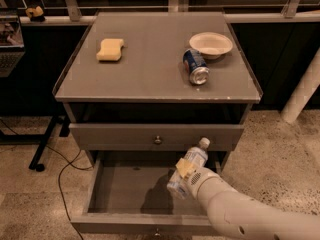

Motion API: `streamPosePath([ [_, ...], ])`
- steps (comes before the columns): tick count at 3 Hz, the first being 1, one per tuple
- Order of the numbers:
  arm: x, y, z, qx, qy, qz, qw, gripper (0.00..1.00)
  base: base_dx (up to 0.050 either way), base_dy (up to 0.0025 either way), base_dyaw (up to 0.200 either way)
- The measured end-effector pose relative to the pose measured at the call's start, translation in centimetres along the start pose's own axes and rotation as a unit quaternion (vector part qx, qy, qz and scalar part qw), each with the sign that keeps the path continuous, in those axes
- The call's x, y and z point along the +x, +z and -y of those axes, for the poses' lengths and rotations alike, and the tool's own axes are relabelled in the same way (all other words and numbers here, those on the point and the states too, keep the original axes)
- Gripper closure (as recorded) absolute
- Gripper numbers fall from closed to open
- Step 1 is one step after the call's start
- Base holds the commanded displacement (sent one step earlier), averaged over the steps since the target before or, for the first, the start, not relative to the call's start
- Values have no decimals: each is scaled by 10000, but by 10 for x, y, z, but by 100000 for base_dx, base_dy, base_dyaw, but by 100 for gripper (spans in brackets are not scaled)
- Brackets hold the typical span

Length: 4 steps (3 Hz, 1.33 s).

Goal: Place blue plastic bottle into middle drawer

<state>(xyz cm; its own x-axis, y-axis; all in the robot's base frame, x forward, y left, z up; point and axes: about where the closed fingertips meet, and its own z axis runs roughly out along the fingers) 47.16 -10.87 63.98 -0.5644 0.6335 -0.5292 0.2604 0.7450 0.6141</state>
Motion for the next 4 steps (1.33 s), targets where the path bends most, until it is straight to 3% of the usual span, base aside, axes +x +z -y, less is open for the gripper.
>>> streamPosePath([
  [2,8,23,22,156,384,-201,9989,100,0,0,0],
  [4,18,45,48,489,604,-452,9959,100,0,0,0],
])
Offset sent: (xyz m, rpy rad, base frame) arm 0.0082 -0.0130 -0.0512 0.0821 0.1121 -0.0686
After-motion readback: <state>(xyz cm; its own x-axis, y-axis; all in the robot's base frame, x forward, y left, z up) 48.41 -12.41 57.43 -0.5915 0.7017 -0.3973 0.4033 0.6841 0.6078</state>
